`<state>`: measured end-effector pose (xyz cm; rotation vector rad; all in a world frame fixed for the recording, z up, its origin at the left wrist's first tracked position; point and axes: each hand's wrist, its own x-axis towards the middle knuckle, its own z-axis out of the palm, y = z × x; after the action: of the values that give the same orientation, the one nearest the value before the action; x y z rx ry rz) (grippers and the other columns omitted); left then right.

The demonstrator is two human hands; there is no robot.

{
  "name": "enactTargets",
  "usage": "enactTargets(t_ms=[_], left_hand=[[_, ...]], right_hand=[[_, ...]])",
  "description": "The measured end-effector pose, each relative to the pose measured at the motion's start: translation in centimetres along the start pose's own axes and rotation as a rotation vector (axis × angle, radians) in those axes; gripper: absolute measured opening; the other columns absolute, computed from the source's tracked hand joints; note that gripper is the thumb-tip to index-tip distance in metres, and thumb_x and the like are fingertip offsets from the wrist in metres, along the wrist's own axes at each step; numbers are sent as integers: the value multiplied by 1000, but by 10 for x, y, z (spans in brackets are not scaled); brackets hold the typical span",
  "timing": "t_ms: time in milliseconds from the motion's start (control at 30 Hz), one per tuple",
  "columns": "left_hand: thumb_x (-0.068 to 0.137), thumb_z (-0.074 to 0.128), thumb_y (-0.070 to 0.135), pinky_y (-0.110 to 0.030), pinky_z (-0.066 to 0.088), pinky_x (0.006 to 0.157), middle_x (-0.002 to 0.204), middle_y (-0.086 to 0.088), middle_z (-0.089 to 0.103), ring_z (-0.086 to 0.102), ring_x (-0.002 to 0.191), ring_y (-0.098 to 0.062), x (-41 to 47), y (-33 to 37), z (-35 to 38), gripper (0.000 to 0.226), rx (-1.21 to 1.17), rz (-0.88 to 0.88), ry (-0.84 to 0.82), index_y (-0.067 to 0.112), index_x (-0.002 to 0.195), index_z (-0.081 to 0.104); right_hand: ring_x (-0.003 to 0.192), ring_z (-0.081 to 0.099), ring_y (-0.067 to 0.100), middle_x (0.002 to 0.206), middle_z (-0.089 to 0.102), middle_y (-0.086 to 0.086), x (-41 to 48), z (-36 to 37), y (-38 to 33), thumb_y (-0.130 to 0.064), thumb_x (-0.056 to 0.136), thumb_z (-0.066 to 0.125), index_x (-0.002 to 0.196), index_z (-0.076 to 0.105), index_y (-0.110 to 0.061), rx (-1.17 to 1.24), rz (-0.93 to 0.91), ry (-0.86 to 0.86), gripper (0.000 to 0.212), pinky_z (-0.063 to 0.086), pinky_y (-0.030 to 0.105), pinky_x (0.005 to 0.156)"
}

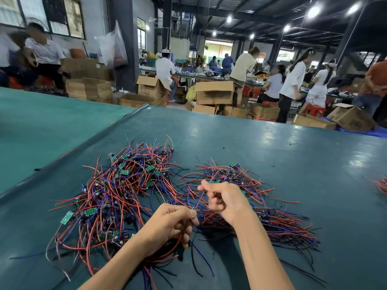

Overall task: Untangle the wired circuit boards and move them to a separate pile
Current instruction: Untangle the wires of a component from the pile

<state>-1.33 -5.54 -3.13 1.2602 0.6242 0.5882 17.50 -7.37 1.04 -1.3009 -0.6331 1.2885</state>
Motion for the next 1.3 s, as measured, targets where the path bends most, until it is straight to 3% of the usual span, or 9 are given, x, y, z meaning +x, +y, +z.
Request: enactTargets(t_ms=[400, 533, 667, 800, 833, 1000, 1167, 1233, 1300], left_hand=[[79, 72, 34, -35, 56, 57, 66, -15, 59, 59, 52, -26, -1, 0, 3, 33, -68, 33, 42, 2, 79, 73], [81, 68, 27, -37, 55, 58, 67, -16, 57, 57, 52, -27, -1, -1, 4, 28, -117, 55, 93, -1, 80, 74], [82, 73, 24, -37, 58, 63, 71, -11, 57, 57, 57, -22, 2, 2, 5, 32, -344, 76, 157, -6, 91, 76], [83, 68, 32, -33, 60, 69, 75, -9, 60, 60, 65, -18, 1, 4, 2, 38, -568, 109, 162, 1, 102, 78], [85, 66, 33, -32, 59, 69, 76, -7, 60, 61, 66, -17, 1, 5, 1, 37, -602, 111, 155, 4, 103, 79], [86, 64, 36, -40, 50, 74, 82, -7, 63, 61, 72, -21, 2, 7, 0, 34, -569, 113, 199, 11, 104, 80], [80, 71, 37, -40, 51, 63, 86, -14, 63, 59, 68, -26, -1, 6, 0, 37, -527, 117, 173, 10, 104, 78], [77, 77, 34, -43, 50, 72, 82, -12, 61, 58, 74, -27, 1, 4, -1, 40, -456, 138, 195, 7, 106, 77], [80, 75, 32, -38, 50, 63, 78, -14, 57, 55, 67, -28, 2, 2, 0, 38, -403, 148, 200, 4, 107, 77]], right_hand=[[35, 34, 0, 50, 42, -4, 46, -8, -49, -12, 95, 64, 90, 65, 2, 108, 44, 10, 15, 23, 13, 30], [39, 42, 7, 56, 49, 3, 46, 1, -52, -22, 92, 71, 95, 62, 1, 230, -171, 256, 25, 30, 19, 36], [40, 49, 13, 63, 59, 6, 25, 8, -34, -28, 98, 60, 79, 58, -12, -86, -325, 489, 25, 37, 24, 39], [67, 66, 13, 78, 69, -3, -16, 15, 24, -36, 95, 61, 104, 61, -21, -342, -513, 673, 17, 50, 35, 68], [71, 65, 10, 79, 70, -3, -25, 18, 37, -38, 95, 62, 101, 64, -21, -371, -521, 637, 18, 49, 34, 70], [74, 68, 13, 85, 77, 9, -48, 37, 60, -43, 98, 60, 86, 76, -11, -416, -214, -19, 38, 53, 28, 60], [77, 69, 21, 87, 76, 10, -50, 42, 51, -32, 97, 63, 93, 78, -9, -237, -199, -80, 29, 55, 32, 66], [73, 65, 19, 82, 71, 7, -51, 45, 47, -31, 96, 64, 92, 76, -6, -281, -206, -98, 28, 53, 31, 62], [70, 61, 18, 78, 69, 6, -51, 46, 45, -25, 97, 62, 90, 78, -10, -389, -219, -97, 22, 52, 30, 58]])
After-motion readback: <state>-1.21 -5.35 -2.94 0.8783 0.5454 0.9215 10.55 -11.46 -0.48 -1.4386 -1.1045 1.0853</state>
